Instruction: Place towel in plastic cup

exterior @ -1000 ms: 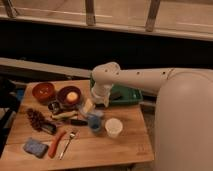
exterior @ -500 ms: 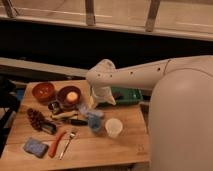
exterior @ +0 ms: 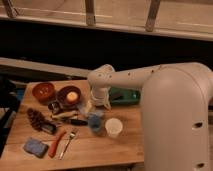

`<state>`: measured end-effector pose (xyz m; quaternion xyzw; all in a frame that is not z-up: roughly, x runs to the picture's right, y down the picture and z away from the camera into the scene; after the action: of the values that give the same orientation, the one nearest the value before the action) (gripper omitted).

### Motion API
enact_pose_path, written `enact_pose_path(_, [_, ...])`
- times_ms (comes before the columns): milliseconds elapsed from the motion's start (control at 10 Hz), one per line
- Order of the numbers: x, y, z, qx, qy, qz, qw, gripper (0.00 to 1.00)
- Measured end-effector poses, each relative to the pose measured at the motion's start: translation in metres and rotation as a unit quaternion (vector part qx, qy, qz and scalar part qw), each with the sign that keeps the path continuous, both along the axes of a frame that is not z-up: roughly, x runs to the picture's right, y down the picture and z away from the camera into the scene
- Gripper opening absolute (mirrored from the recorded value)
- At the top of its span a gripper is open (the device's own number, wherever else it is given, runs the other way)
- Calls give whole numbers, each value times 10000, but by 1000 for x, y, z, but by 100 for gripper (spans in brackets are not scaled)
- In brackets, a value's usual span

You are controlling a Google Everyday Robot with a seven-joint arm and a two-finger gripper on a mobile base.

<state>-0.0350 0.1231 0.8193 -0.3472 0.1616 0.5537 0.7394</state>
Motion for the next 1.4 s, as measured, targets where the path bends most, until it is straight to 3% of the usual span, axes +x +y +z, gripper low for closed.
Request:
enact_pose_path(500, [-18,14,14,-292,-319,16,9991,80])
enact_pose_path(700, [-25,15,20,-211,-507,96,9984,80])
enact_pose_path(900, [-30,14,26,-6,-704,178,9974,80])
enact_pose_path(1300, [-38,19,39,106,-779,168,9968,79])
enact_pose_path(1400, [-40,21,42,124,-748,128,9970,73])
